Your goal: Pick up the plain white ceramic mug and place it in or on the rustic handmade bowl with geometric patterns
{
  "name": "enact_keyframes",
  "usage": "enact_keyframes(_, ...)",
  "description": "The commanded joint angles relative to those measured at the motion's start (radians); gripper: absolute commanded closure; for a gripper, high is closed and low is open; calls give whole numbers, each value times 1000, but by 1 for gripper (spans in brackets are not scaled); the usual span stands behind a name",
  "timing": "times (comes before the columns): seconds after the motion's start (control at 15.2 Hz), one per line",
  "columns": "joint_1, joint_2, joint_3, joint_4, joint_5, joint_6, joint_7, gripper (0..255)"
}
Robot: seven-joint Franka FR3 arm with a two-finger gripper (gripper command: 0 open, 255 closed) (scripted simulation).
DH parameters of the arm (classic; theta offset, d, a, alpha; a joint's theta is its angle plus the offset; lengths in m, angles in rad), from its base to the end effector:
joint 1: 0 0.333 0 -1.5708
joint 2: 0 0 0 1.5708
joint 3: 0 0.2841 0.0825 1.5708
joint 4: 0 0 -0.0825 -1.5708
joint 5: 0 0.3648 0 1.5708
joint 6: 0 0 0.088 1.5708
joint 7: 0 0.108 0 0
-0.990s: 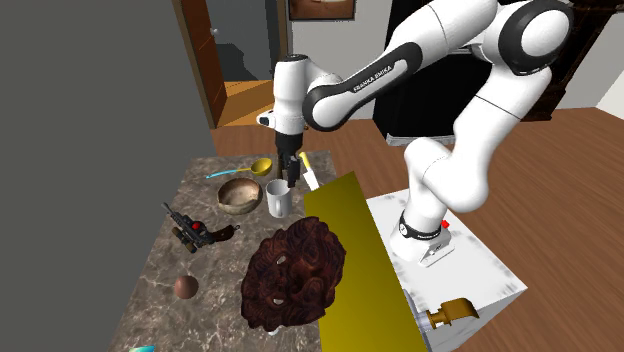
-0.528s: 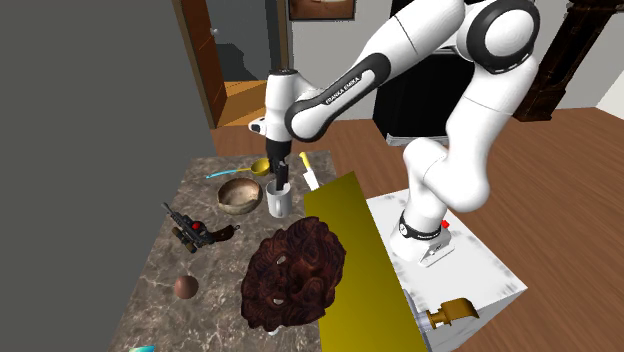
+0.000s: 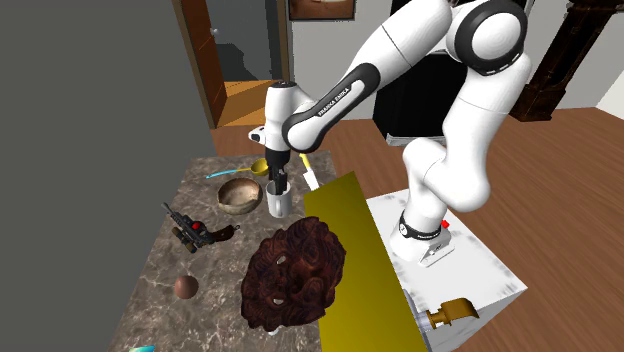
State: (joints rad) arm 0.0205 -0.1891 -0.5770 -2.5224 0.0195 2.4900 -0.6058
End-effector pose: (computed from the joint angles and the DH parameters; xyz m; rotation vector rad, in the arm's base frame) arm 0.3861 -0.2354 0.3287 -3.1020 -0.0562 -0.2618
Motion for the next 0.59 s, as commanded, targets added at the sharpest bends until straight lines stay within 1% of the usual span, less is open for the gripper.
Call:
enact_keyframes(0.0,1,2,-1,1,2,1,-1,0)
enact_keyframes(0.2,0,2,0,0,1,1,-1,0)
enact_keyframes(0.26,0,2,0,0,1,1,-1,255)
enact_keyframes(0.53,0,2,0,0,1,1,-1,255)
